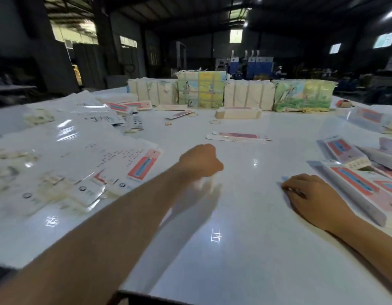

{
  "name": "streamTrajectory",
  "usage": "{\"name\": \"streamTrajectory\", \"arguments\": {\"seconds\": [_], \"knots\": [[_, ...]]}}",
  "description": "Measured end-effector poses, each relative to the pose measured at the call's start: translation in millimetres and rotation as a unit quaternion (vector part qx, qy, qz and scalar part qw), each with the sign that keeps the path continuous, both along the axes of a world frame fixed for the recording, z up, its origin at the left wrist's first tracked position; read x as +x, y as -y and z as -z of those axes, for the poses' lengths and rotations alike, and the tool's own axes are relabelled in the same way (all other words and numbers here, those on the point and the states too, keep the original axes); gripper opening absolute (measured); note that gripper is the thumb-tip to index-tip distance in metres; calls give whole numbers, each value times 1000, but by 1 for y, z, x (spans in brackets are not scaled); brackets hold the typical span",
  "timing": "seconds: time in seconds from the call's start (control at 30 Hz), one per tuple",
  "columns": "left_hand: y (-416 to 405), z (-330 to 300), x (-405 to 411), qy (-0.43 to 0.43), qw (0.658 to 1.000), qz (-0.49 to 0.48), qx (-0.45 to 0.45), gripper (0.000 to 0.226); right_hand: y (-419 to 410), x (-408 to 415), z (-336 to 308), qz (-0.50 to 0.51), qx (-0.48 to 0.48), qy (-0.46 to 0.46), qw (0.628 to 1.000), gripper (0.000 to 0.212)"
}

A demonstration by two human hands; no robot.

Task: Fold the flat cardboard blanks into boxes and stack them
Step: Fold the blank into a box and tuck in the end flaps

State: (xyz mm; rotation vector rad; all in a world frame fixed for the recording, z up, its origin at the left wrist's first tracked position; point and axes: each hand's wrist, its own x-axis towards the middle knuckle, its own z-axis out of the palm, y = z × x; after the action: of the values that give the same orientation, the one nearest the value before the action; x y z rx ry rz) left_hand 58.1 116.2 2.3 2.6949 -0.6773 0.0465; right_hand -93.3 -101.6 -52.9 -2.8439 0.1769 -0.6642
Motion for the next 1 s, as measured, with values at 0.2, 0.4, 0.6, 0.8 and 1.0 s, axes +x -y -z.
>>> {"name": "streamTrajectory", "arguments": {"seconds": [0.2,0.4,0.6,0.8,1.0], "knots": [[-121,-4,67,-36,941,-278,187,83,2,4,-3,-1,4,-3,1000,18],[-130,0,80,-122,942,-306,66,93,3,3,-3,-10,11,-9,1000,18],[-113,-13,73,-32,947,-317,-35,65,2,3,-2,-3,12,4,1000,16],[-27,-30,14,14,985,-71,-155,19,2,6,-6,-2,25,-19,1000,20],[40,11,-60,-33,980,176,-83,29,0,-3,-8,-23,93,12,995,15]]}}
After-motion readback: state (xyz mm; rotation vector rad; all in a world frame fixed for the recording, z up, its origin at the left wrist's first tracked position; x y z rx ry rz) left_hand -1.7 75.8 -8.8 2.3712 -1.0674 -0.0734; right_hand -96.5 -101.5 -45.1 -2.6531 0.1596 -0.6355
